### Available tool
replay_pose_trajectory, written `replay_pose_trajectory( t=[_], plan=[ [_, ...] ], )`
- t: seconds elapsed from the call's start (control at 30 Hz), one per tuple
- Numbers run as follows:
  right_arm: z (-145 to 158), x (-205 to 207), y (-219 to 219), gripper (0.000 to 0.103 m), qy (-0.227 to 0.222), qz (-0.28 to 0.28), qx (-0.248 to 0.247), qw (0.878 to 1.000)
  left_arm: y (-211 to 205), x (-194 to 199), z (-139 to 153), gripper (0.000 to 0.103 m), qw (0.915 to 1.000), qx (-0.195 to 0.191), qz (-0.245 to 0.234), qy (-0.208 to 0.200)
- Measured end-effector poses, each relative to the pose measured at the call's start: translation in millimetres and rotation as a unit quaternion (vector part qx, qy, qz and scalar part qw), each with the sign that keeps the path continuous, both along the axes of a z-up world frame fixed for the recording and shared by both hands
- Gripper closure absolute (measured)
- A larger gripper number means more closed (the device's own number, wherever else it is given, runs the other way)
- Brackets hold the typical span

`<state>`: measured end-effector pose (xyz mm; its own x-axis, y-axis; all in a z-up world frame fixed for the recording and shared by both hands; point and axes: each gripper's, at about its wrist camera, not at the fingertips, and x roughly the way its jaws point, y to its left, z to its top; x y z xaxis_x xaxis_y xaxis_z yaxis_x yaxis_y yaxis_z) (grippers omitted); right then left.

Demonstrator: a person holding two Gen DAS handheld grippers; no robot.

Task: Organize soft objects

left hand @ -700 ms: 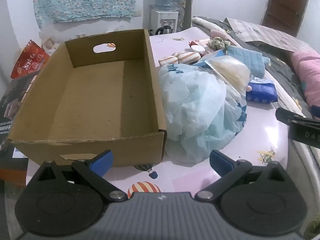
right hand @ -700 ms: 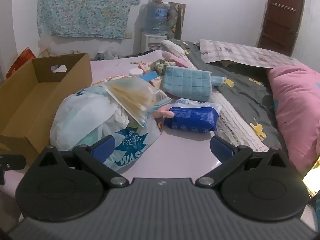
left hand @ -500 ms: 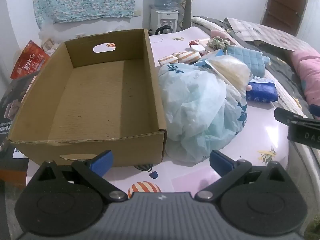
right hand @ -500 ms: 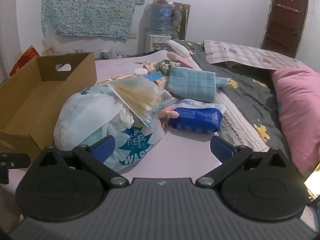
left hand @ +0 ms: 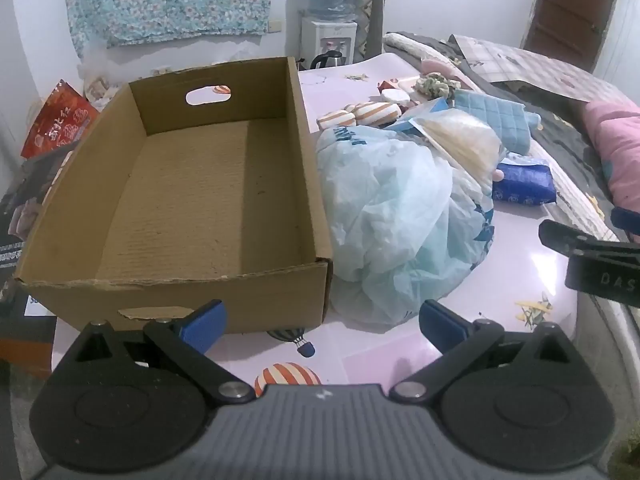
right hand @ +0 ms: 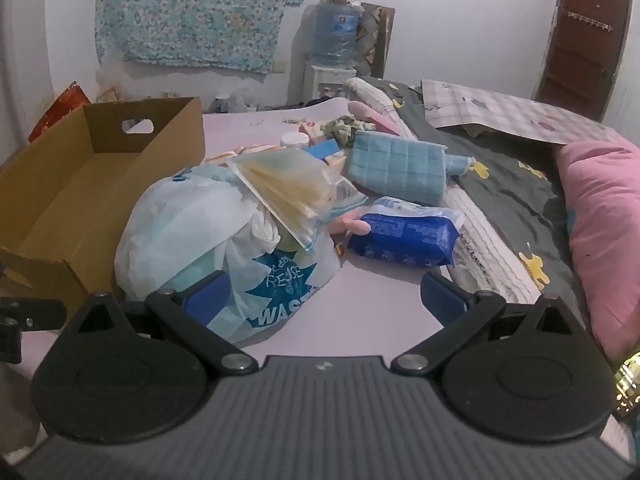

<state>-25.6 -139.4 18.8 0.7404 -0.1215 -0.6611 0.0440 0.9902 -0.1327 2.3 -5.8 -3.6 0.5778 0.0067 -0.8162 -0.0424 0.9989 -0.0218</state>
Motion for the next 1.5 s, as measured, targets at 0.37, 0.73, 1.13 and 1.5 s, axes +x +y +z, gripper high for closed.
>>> replay_pose_trajectory(
  t=[0.37,0.73,1.13,1.5],
  plan=[
    [-1.5,2.3,1.8,0.001,0.004,0.002,-0.004,1.0,4.9,-0.5,1.9,0.0,1.0,-0.003,0.001,0.001],
    [-2.0,3.2,1.0,0.001,0.004,0.002,-0.004,1.0,5.0,0.9,1.2,0.0,1.0,-0.002,0.002,0.003],
    [-2.1,3.4,1.1,0.001,0.005,0.001,-0.004,1.0,5.2,1.2,0.8,0.0,1.0,-0.002,0.001,0.003],
    [-3.8,5.1,-1.3,0.001,0.006,-0.002,-0.001,1.0,5.9,2.1,-1.8,0.0,1.0,-0.002,0.002,0.004]
  ],
)
